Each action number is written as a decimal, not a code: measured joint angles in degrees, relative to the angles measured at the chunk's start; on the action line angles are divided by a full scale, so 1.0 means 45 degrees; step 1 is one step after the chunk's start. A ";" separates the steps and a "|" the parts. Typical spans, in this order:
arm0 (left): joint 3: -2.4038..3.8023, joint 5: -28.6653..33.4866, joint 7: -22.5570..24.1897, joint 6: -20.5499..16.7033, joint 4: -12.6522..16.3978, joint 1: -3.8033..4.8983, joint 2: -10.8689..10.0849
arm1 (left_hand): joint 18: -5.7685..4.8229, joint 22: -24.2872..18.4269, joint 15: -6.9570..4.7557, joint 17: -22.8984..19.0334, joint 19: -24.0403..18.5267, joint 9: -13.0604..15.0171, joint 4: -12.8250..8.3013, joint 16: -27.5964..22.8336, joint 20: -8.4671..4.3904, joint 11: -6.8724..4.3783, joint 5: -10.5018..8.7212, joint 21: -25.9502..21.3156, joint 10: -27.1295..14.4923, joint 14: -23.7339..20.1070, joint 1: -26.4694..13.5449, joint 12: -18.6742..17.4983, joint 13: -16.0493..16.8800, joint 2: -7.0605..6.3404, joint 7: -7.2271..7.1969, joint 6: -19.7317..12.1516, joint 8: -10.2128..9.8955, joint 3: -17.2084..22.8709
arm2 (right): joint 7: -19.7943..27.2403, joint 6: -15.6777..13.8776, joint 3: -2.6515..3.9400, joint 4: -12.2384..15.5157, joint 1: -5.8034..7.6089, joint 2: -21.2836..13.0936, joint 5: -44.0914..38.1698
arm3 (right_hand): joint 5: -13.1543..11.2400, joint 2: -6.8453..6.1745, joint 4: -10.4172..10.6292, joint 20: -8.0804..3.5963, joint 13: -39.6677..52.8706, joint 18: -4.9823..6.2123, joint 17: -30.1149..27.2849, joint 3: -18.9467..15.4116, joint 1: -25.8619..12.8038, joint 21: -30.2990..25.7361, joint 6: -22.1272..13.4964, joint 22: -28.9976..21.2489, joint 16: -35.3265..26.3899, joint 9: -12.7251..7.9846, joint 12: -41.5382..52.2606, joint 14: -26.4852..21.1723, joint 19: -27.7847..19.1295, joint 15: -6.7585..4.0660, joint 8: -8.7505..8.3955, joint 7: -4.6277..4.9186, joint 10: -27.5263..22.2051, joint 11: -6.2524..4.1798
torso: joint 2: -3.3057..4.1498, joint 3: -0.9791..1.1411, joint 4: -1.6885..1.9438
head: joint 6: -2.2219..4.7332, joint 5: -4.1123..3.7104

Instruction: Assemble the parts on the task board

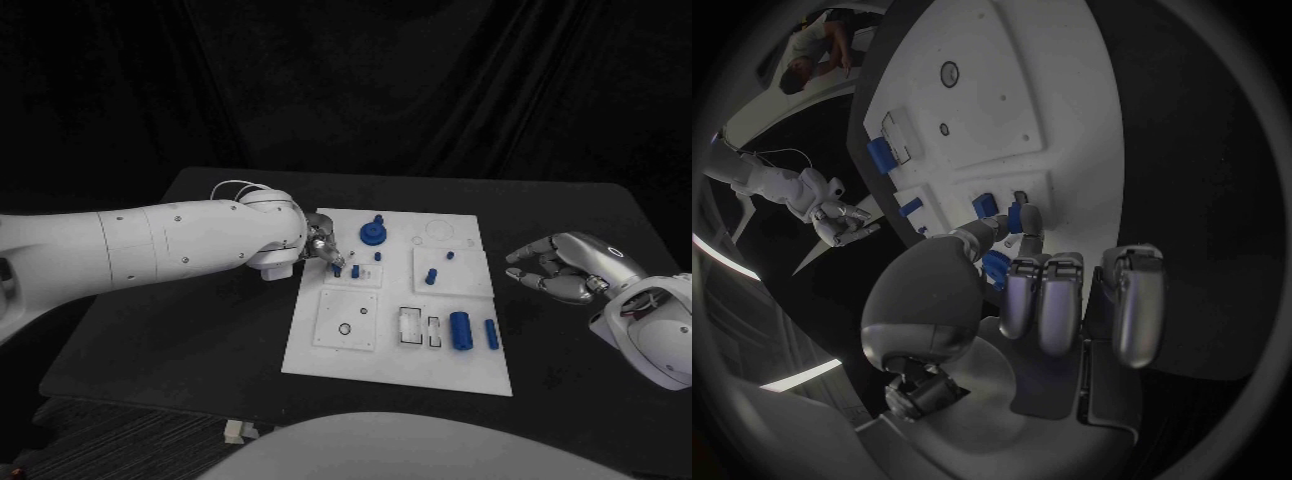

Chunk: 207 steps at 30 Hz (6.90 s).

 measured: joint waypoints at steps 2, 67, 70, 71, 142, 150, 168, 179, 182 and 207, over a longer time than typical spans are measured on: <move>0.0000 -0.0013 0.0002 -0.0002 -0.0011 -0.0033 0.0012 | 0.0000 0.0000 0.0000 0.0000 0.0000 -0.0001 0.0000 0.0000 0.0000 0.0000 0.0000 0.0000 0.0000 0.0000 0.0000 0.0000 0.0000 -0.0001 0.0000 0.0003 0.0000 0.0000 | 0.0008 0.0000 0.0000 0.0000 -0.0002 0.0000 0.0000 | 0.0000 0.0000 0.0000 0.0000 0.0000 0.0000 0.0000 0.0000 0.0000 0.0000 0.0000 0.0004 0.0000 0.0000 0.0000 0.0000 0.0000 0.0000 0.0000 0.0000 0.0000 0.0000 | -0.0001 0.0000 -0.0001 | 0.0000 0.0012; 0.0039 -0.0580 -0.0034 0.0208 0.0234 -0.0163 -0.0175 | 0.0000 0.0000 0.0000 0.0007 0.0000 -0.0002 0.0263 0.0000 0.0000 0.0000 -0.1386 -0.0182 0.0000 0.0000 -0.0376 0.0000 0.0000 0.0108 0.0008 -0.0017 -0.0085 -0.0194 | 0.0306 -0.0074 -0.0002 0.0094 -0.0032 -0.0065 0.0000 | 0.0108 0.0002 -0.0070 0.0000 0.0000 0.0000 0.0010 0.0142 0.0099 -0.0113 0.0093 0.0001 -0.0135 -0.0019 0.0000 0.0000 0.0000 0.0000 0.0000 0.0000 -0.0001 0.0000 | -0.0011 -0.0005 -0.0010 | 0.0000 0.0133; 0.0019 -0.0582 -0.0075 0.0253 0.0230 -0.0166 -0.0176 | -0.0001 0.0000 0.0000 0.0006 0.0000 -0.0037 0.0917 0.0000 0.0000 0.0000 -0.2400 -0.0246 0.0000 0.0000 -0.0925 0.0000 0.0000 0.0090 -0.0065 0.0123 -0.0116 -0.0853 | 0.0305 -0.0074 -0.0002 0.0090 -0.0033 -0.0061 0.0000 | 0.0108 0.0002 -0.0070 0.0000 0.0000 0.0000 0.0009 0.0142 0.0099 -0.0113 0.0092 0.0001 -0.0135 -0.0019 0.0000 0.0000 0.0000 0.0000 0.0000 -0.0001 -0.0001 0.0000 | -0.0011 -0.0006 -0.0007 | 0.0000 0.0140; 0.0017 -0.0582 -0.0089 0.0261 0.0229 -0.0171 -0.0175 | 0.0001 0.0000 0.0000 0.0006 0.0000 -0.0064 0.1119 0.0000 0.0000 0.0000 -0.2661 -0.0246 0.0000 0.0000 -0.1056 0.0000 0.0000 0.0099 -0.0030 0.0158 -0.0176 -0.1094 | 0.0305 -0.0074 -0.0002 0.0089 -0.0033 -0.0057 0.0000 | 0.0108 0.0002 -0.0070 0.0000 0.0000 0.0000 0.0009 0.0141 0.0099 -0.0113 0.0093 0.0001 -0.0134 -0.0018 0.0000 0.0000 0.0000 0.0000 0.0000 0.0000 -0.0001 0.0000 | -0.0011 -0.0006 -0.0007 | 0.0000 0.0143; -0.0003 -0.5697 0.9745 -0.3860 -0.2828 -0.0401 0.1613 | 0.0408 0.0010 0.0656 -0.1390 -0.0227 -1.0085 0.0402 -0.3883 0.0634 0.1075 -0.2573 -0.1525 -0.8789 -0.1069 0.5799 -1.6735 -1.2062 -0.0244 0.0285 -0.2388 -0.2614 -0.4408 | 0.0418 -0.0250 -0.0002 0.0010 -0.0058 -0.0062 0.0000 | 0.0501 0.0001 -0.0035 0.0000 -0.0001 0.0001 0.0003 0.0317 0.0098 -0.0171 0.0092 0.0003 -0.0186 -0.0065 -0.0051 0.0000 0.0000 0.0000 -0.0047 -0.0001 0.0000 -0.0001 | 0.0039 -0.0020 -0.0020 | 0.0000 -0.0210; 0.0000 -0.6414 0.9773 -0.3909 -0.3059 -0.0543 0.1827 | 0.0409 0.0008 0.0656 -0.1395 -0.0228 -1.0407 0.0392 -0.3745 0.0634 0.1113 -0.2479 -0.1526 -0.8343 -0.1069 0.5630 -1.6518 -1.2237 -0.0413 0.0335 -0.2068 -0.2613 -0.4067 | 0.0441 -0.0244 -0.0002 0.0033 -0.0061 -0.0077 0.0000 | 0.0592 0.0001 -0.0035 0.0000 0.0000 0.0000 0.0003 0.0317 0.0098 -0.0171 0.0092 0.0002 -0.0186 -0.0064 -0.0108 0.0000 0.0000 0.0000 -0.0047 -0.0001 0.0000 -0.0001 | 0.0039 -0.0015 -0.0006 | 0.0000 -0.0232; 0.0000 -0.6797 0.9628 -0.3777 -0.3450 -0.0805 0.2195 | 0.0409 0.0006 0.0657 -0.1576 -0.0227 -1.0750 0.0348 -0.3682 0.0634 0.1156 -0.2425 -0.1526 -0.7796 -0.1069 0.5553 -1.6031 -1.2054 -0.0623 -0.0008 -0.1823 -0.2613 -0.3549 | 0.0460 -0.0222 -0.0002 0.0061 -0.0068 -0.0092 0.0000 | 0.0592 0.0001 -0.0036 0.0000 0.0000 0.0000 0.0002 0.0317 0.0098 -0.0220 0.0092 0.0000 -0.0246 -0.0072 -0.0154 0.0000 0.0000 0.0000 -0.0047 -0.0001 0.0000 0.0000 | 0.0020 -0.0015 -0.0001 | 0.0000 -0.0198; 0.0002 -0.6835 0.9605 -0.3791 -0.3754 -0.1006 0.2367 | 0.0409 0.0005 0.0658 -0.1638 -0.0227 -1.0788 0.0278 -0.3604 0.0635 0.1105 -0.2425 -0.1527 -0.7569 -0.1069 0.5503 -1.5428 -1.1615 -0.0672 -0.0047 -0.1267 -0.2387 -0.3228 | 0.0465 -0.0210 -0.0002 0.0061 -0.0073 -0.0097 0.0000 | 0.0592 0.0001 -0.0036 0.0000 0.0000 0.0000 0.0002 0.0388 0.0098 -0.0220 0.0092 0.0004 -0.0246 -0.0073 -0.0154 0.0000 0.0000 0.0000 -0.0047 -0.0001 0.0000 0.0000 | 0.0015 -0.0015 -0.0005 | 0.0000 -0.0201; 0.0000 -0.6880 0.9605 -0.3809 -0.3819 -0.1042 0.2378 | 0.0408 0.0005 0.0658 -0.1660 -0.0227 -1.0788 0.0297 -0.3604 0.0635 0.1087 -0.2425 -0.1527 -0.7552 -0.1069 0.5503 -1.5393 -1.1553 -0.0672 -0.0025 -0.1207 -0.2366 -0.3179 | 0.0465 -0.0206 -0.0002 0.0062 -0.0074 -0.0097 0.0000 | 0.0591 0.0001 -0.0036 0.0000 0.0000 0.0000 0.0002 0.0388 0.0098 -0.0219 0.0092 0.0010 -0.0245 -0.0073 -0.0153 0.0000 0.0000 0.0000 -0.0047 -0.0001 0.0000 -0.0001 | 0.0015 -0.0015 -0.0006 | 0.0000 -0.0210; 0.0003 -0.7445 0.9578 -0.3956 -0.4018 -0.1151 0.2430 | 0.0407 0.0002 0.0568 -0.2193 -0.0273 -1.0772 0.0440 -0.3806 0.0589 0.0999 -0.2365 -0.1581 -0.7458 -0.1344 0.5279 -1.5087 -1.1364 -0.0689 0.0041 -0.0955 -0.2294 -0.2899 | 0.0466 -0.0173 -0.0002 0.0041 -0.0085 -0.0068 0.0000 | 0.0592 0.0001 -0.0036 0.0000 0.0000 0.0000 0.0001 0.0387 0.0098 -0.0219 0.0138 0.0006 -0.0285 -0.0070 -0.0201 0.0000 0.0000 0.0000 -0.0047 -0.0047 0.0000 0.0000 | 0.0018 -0.0015 -0.0004 | 0.0000 -0.0210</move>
